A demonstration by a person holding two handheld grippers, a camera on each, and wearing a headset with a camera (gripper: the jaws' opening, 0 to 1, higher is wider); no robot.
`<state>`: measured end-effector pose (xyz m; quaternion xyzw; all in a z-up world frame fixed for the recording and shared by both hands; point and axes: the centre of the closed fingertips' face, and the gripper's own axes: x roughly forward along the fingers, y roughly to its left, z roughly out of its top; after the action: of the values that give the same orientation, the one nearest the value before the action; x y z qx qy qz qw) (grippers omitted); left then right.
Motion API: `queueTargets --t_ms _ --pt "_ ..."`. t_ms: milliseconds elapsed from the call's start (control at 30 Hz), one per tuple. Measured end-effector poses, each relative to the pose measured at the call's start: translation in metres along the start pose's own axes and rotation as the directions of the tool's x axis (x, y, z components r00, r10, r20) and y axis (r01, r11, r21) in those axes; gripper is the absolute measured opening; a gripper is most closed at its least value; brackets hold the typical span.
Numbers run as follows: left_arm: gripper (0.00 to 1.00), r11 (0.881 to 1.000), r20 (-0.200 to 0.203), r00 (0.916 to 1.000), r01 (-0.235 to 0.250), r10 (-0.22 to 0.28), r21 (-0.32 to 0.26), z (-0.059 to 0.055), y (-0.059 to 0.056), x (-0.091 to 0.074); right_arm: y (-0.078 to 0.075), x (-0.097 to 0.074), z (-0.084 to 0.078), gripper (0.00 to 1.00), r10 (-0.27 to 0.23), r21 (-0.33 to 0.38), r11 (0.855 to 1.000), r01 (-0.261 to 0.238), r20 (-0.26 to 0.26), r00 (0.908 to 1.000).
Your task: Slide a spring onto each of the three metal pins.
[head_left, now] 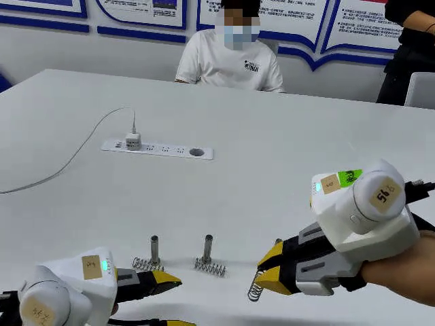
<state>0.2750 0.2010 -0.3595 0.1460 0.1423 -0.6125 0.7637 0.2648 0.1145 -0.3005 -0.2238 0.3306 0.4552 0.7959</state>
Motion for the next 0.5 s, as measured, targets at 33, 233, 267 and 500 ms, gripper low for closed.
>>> queueTargets --t_ms 33,233,267,500 --pt "0.42 1.0 -0.005 0.9999 -0.011 0.011 -0.003 -0.002 0.002 -0.002 -0.003 -0.003 0.001 0.11 -0.008 0.0 1.0 0.008 0.004 1.0" --pt "0.5 0.998 -0.013 0.9985 -0.054 0.054 -0.026 -0.009 0.012 -0.012 -0.018 -0.016 0.004 0.11 -0.046 0.009 0.999 0.045 0.01 0.9989" --pt "0.5 0.998 -0.013 0.9981 -0.06 0.06 -0.03 -0.009 0.013 -0.014 -0.02 -0.017 0.004 0.11 -0.051 0.009 0.999 0.051 0.01 0.9987" --pt "0.57 0.994 -0.02 0.9954 -0.095 0.094 -0.05 -0.014 0.021 -0.022 -0.038 -0.029 0.008 0.11 -0.089 0.007 0.996 0.089 0.007 0.996"
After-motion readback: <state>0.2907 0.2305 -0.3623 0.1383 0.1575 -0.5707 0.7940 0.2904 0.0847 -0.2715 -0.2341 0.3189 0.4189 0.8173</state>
